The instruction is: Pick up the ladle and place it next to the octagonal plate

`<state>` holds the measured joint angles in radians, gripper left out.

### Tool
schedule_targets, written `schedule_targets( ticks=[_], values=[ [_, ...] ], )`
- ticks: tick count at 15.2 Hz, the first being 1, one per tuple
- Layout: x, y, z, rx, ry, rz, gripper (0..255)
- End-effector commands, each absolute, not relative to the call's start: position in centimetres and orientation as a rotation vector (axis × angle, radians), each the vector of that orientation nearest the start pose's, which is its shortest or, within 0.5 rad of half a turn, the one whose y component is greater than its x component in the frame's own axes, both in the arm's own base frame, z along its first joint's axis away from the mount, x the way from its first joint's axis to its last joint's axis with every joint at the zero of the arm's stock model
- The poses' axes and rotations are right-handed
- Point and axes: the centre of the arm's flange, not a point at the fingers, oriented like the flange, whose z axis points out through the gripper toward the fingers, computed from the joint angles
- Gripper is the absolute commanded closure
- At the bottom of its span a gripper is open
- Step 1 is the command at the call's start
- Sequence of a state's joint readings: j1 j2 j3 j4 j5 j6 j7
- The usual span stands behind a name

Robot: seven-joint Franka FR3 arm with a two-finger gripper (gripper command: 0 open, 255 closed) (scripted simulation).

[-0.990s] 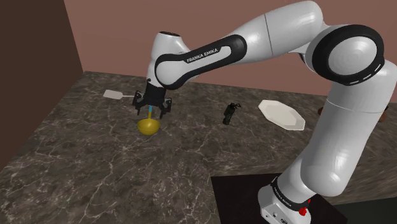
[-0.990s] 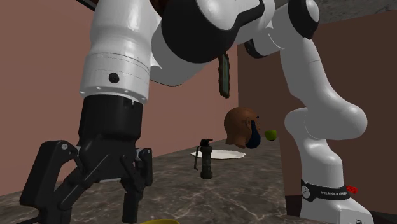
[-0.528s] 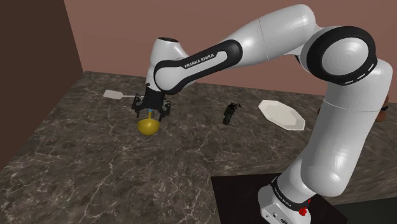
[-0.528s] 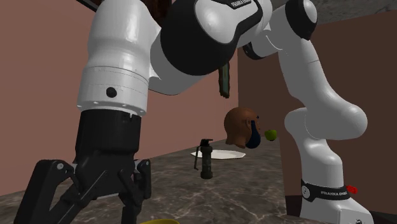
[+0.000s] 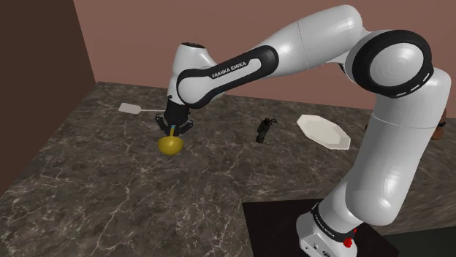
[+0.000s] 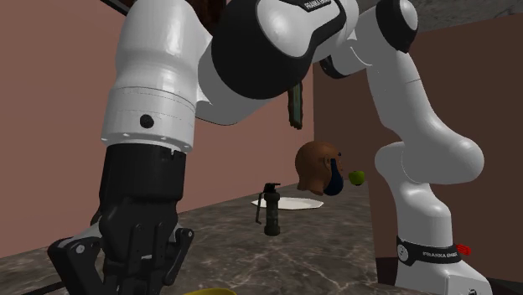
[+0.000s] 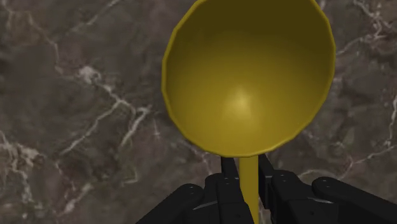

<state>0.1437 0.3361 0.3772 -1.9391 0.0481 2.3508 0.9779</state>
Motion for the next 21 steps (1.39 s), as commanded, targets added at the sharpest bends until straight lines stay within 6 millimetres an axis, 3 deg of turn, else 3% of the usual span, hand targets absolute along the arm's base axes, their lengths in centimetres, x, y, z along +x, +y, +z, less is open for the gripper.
schedule_targets(
  ticks=[1,5,21],
  values=[
    [54.7,30.1,33.2,-2.863,0.753,0.054,255],
    [54.7,30.1,33.2,-2.863,0.753,0.054,255],
    [54.7,30.1,41.6,-2.863,0.753,0.054,255]
  ],
)
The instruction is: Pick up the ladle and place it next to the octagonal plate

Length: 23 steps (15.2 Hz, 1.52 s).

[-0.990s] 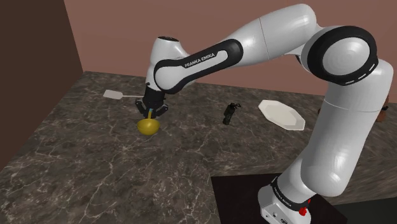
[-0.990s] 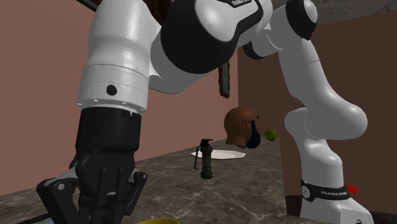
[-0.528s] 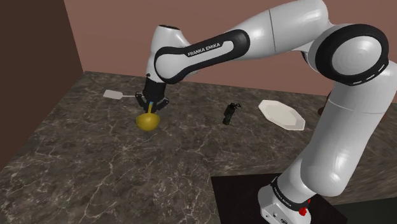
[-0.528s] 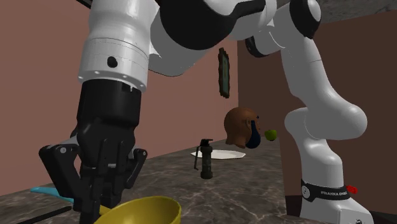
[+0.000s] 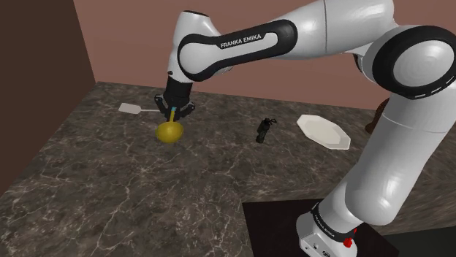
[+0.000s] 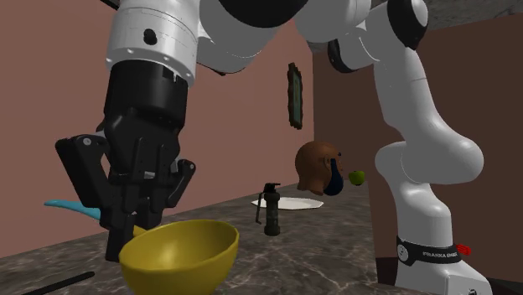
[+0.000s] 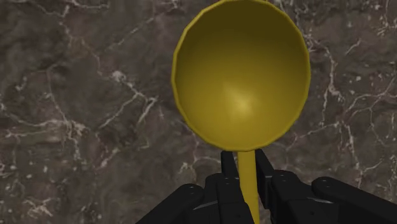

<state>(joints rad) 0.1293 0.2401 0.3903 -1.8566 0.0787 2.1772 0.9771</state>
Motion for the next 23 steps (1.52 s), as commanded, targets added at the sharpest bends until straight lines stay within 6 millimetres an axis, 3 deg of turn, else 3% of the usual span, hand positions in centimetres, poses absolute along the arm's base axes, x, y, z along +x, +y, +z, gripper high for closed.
schedule_targets(
  ticks=[1,8,23],
  values=[
    [54.7,30.1,42.1,-2.863,0.753,0.054,255],
    [54.7,30.1,45.6,-2.863,0.753,0.054,255],
    [49.9,10.9,44.8,-2.863,0.753,0.054,255]
  ],
)
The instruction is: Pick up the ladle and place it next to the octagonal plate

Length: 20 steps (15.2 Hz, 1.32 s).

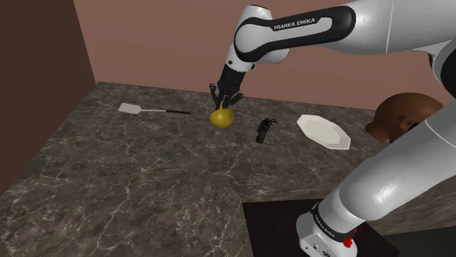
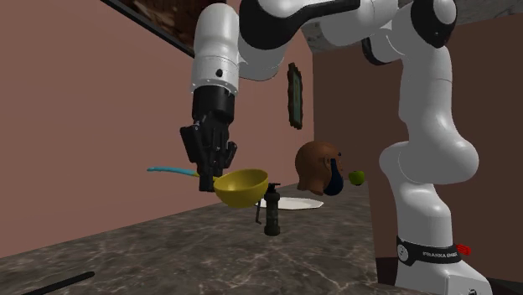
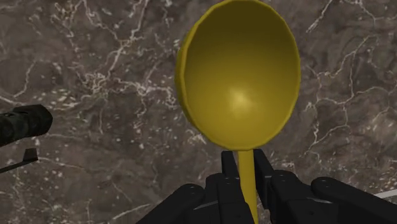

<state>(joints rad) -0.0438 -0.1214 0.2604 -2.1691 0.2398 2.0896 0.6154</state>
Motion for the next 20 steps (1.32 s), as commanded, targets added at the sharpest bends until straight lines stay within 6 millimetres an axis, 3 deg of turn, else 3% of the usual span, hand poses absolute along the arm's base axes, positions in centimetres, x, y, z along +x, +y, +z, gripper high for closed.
schedule_targets(
  ticks=[1,20],
  values=[
    [49.6,9.6,44.8,-2.863,0.753,0.054,255],
    [43.6,-14.7,43.8,-2.863,0.753,0.054,255]
  ],
)
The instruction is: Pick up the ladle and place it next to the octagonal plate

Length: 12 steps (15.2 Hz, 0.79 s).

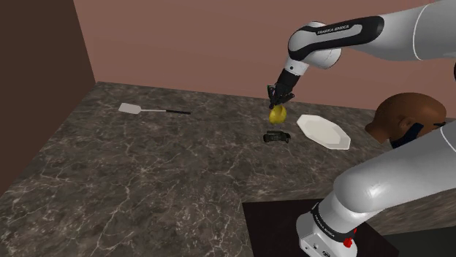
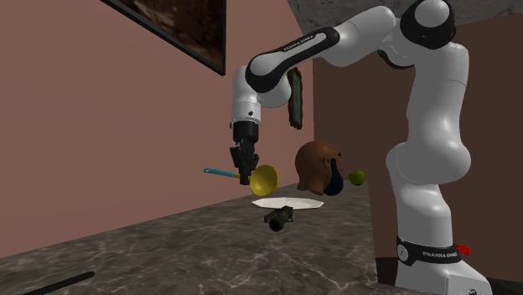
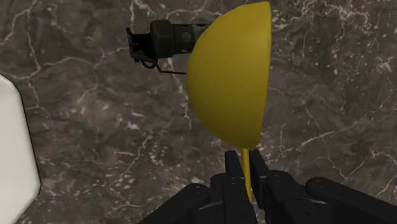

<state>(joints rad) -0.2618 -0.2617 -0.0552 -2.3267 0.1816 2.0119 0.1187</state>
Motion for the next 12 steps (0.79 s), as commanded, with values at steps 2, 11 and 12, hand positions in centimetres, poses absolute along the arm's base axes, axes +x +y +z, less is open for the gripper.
schedule_targets(
  ticks=[2,11,12],
  values=[
    [43.0,-17.3,43.7,-2.863,0.753,0.054,255],
    [40.1,-28.8,43.2,-2.863,0.753,0.054,255],
    [39.8,-30.1,43.2,-2.863,0.753,0.054,255]
  ],
)
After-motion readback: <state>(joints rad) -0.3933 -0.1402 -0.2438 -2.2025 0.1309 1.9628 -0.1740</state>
